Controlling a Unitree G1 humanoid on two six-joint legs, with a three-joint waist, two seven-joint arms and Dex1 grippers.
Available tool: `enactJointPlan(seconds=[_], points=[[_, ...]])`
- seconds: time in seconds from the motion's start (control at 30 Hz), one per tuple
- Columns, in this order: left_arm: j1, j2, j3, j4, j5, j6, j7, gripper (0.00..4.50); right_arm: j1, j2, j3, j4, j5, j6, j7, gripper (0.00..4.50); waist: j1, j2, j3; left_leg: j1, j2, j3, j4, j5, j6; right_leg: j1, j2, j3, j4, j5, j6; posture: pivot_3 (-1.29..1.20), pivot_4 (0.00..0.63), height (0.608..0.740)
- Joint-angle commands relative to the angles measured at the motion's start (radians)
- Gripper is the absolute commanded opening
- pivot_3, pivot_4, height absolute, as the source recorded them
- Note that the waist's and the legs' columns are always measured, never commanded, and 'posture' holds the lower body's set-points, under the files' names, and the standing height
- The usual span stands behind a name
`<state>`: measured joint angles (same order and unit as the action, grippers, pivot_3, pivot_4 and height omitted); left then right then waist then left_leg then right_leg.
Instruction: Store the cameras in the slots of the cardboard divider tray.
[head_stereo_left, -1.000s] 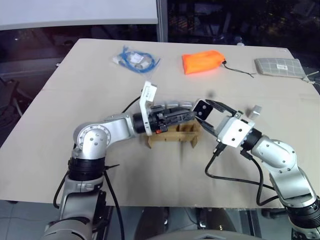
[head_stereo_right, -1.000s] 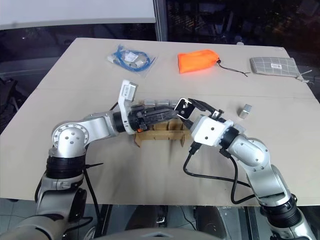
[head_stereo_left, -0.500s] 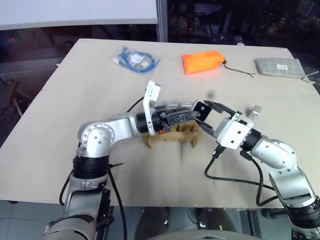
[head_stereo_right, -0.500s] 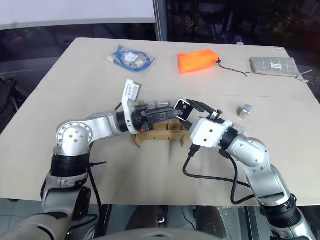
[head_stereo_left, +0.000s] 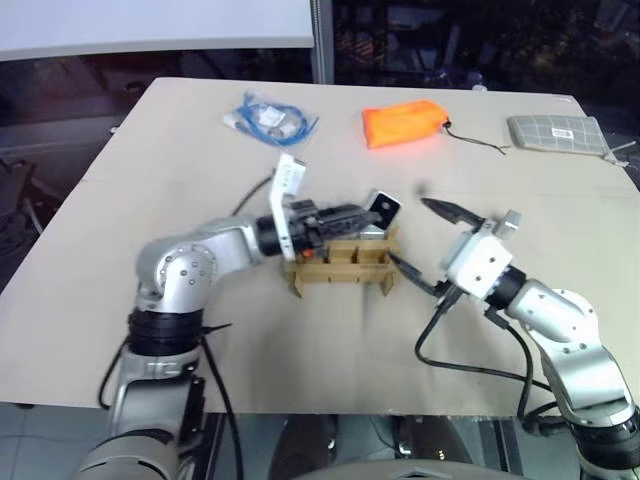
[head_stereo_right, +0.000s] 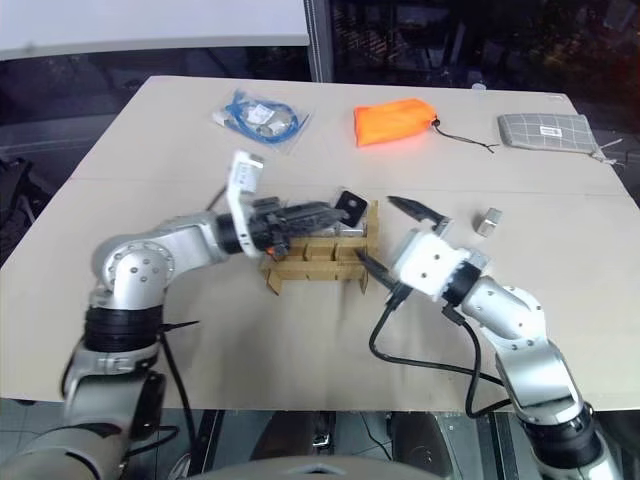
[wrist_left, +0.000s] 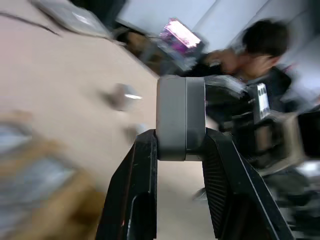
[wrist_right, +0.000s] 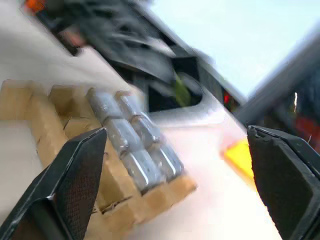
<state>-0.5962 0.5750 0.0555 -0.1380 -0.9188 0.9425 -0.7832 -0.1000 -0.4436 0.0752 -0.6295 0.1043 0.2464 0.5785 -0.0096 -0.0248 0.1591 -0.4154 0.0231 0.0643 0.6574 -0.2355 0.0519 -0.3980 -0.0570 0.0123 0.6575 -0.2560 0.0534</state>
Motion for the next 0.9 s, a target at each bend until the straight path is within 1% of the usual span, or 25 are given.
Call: enactJointPlan(seconds=[0.03, 0.13, 0.17, 0.27, 0.33, 0.5, 0.57, 0.9], points=[[-0.019, 0.139, -0.009, 0.063, 0.116, -0.143, -0.217, 0.69, 0.048, -0.026, -0.146, -0.128, 0.267, 0.145, 0.048, 4.49, 0.000, 0.000, 0.000, 0.000, 0.000, 0.000, 0.000, 0.000, 0.000, 0.000, 0.000, 0.000, 0.000, 0.000, 0.000, 0.00, 0.150, 0.740], [-0.026, 0.265, -0.086, 0.152, 0.264, -0.315, -0.431, 0.69, 0.090, -0.078, -0.201, -0.165, 0.376, 0.190, 0.095, 4.49, 0.000, 0.000, 0.000, 0.000, 0.000, 0.000, 0.000, 0.000, 0.000, 0.000, -0.001, -0.001, -0.001, 0.000, -0.001, 0.00, 0.150, 0.740], [-0.036, 0.287, -0.107, 0.183, 0.296, -0.349, -0.484, 0.69, 0.099, -0.094, -0.214, -0.176, 0.406, 0.204, 0.103, 4.49, 0.000, 0.000, 0.000, 0.000, 0.000, 0.000, -0.001, -0.001, 0.001, 0.000, -0.001, -0.001, -0.001, -0.002, -0.003, 0.00, 0.150, 0.740], [-0.078, 0.308, -0.163, 0.281, 0.393, -0.458, -0.589, 0.69, 0.114, -0.122, -0.237, -0.199, 0.478, 0.237, 0.100, 4.49, 0.007, 0.000, 0.000, 0.000, 0.000, 0.000, -0.002, -0.003, 0.005, 0.000, -0.003, -0.002, -0.001, -0.002, -0.004, 0.00, 0.150, 0.740], [-0.103, 0.308, -0.188, 0.332, 0.444, -0.513, -0.642, 0.69, 0.122, -0.136, -0.242, -0.211, 0.502, 0.249, 0.094, 4.49, 0.011, 0.000, 0.000, 0.000, -0.001, 0.000, -0.002, -0.003, 0.005, 0.000, -0.004, -0.003, -0.001, -0.002, -0.004, 0.00, 0.150, 0.740], [-0.170, 0.281, -0.264, 0.426, 0.560, -0.596, -0.724, 0.69, 0.202, -0.149, -0.256, -0.254, 0.497, 0.231, 0.070, 4.49, 0.022, 0.000, 0.000, -0.002, -0.001, 0.001, -0.002, -0.004, 0.007, -0.002, -0.003, -0.003, -0.002, -0.002, -0.003, 0.00, 0.150, 0.740], [-0.186, 0.270, -0.273, 0.460, 0.592, -0.627, -0.739, 0.69, 0.213, -0.148, -0.254, -0.261, 0.495, 0.229, 0.060, 4.49, 0.022, 0.000, 0.000, -0.003, -0.001, 0.002, -0.002, -0.004, 0.007, -0.003, -0.003, -0.002, -0.002, -0.001, 0.000, 0.00, 0.150, 0.740], [-0.295, 0.182, -0.293, 0.606, 0.689, -0.724, -0.793, 0.69, 0.284, -0.173, -0.278, -0.280, 0.477, 0.198, 0.061, 4.49, 0.022, 0.000, 0.000, -0.005, 0.000, 0.001, 0.003, -0.005, 0.008, -0.004, 0.000, -0.002, -0.001, -0.001, 0.001, 0.00, 0.150, 0.740]])
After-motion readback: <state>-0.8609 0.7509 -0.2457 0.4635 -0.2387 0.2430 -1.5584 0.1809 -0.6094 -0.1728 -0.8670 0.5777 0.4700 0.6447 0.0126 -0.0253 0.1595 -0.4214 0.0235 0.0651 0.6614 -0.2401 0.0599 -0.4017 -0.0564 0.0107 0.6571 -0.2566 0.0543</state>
